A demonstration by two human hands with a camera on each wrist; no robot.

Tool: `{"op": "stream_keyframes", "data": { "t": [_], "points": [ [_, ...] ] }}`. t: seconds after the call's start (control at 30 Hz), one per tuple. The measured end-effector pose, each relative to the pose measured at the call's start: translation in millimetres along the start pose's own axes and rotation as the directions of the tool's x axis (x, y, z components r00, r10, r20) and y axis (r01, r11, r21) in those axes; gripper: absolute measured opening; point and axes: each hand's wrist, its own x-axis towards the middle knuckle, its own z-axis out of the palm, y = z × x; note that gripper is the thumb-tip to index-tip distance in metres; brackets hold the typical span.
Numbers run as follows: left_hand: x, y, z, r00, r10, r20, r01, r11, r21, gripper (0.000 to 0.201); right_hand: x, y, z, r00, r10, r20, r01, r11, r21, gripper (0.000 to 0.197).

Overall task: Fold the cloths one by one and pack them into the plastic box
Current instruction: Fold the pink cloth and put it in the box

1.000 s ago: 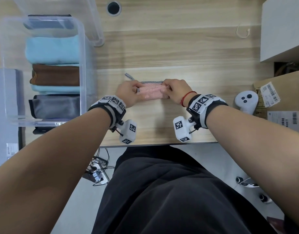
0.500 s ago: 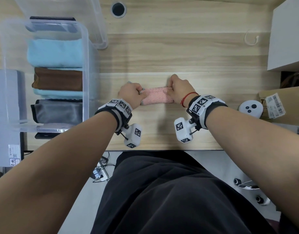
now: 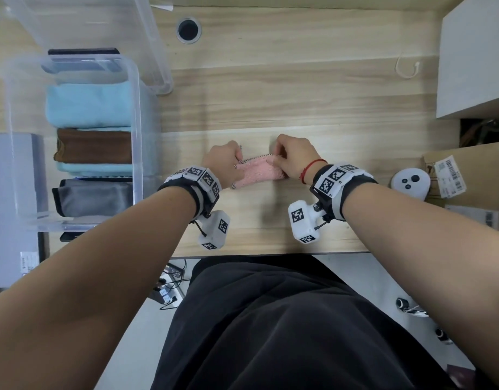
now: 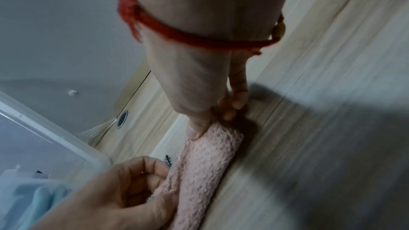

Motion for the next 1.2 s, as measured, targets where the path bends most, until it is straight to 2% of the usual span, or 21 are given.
{"op": "stream_keyframes", "data": {
  "t": [0.1, 0.17, 0.27, 0.47, 0.6, 0.83, 1.0, 1.2],
  "points": [
    [-3.3, 8.9, -4.2, 0.995, -0.003, 0.101, -0.004, 0.998, 0.069, 0.037, -12.6, 0.9, -1.2, 1.000, -0.021, 0.013, 0.020, 1.000, 0.021, 0.022],
    [-6.5, 14.8, -13.5, 0.993, 0.026, 0.119, -0.045, 0.986, 0.159, 0.039, -17.3, 0.5, -6.2, 1.000, -0.031, -0.004, 0.031, 0.999, 0.043, 0.018],
    [-20.3, 23.7, -37.6, 0.995, 0.068, 0.077, -0.081, 0.981, 0.178, 0.036, -18.6, -10.1, -22.1, 0.997, -0.072, -0.016, 0.072, 0.997, 0.015, 0.020],
    [-58.5, 21.6, -98.6, 0.995, 0.067, -0.071, -0.056, 0.986, 0.154, 0.030, -11.6, -64.2, -47.5, 0.977, -0.194, -0.084, 0.194, 0.981, -0.012, 0.012],
    [-84.5, -1.6, -134.7, 0.987, 0.041, -0.158, -0.029, 0.997, 0.075, 0.036, -7.6, -105.7, -52.2, 0.957, -0.272, -0.102, 0.272, 0.962, -0.011, 0.013],
    [-119.7, -65.8, -191.1, 0.981, 0.058, -0.184, -0.044, 0.996, 0.079, 0.019, 3.6, -191.7, -37.8, 0.934, -0.341, -0.110, 0.339, 0.940, -0.032, 0.017],
    [-124.3, -123.1, -231.0, 0.957, 0.116, -0.266, -0.090, 0.990, 0.108, 0.025, 19.2, -257.5, -21.8, 0.941, -0.301, -0.154, 0.298, 0.954, -0.044, 0.022],
    [-96.8, -174.6, -260.0, 0.952, 0.073, -0.296, -0.045, 0.994, 0.100, 0.029, 44.9, -314.9, 1.1, 0.951, -0.216, -0.223, 0.206, 0.976, -0.069, 0.020]
  ]
}}
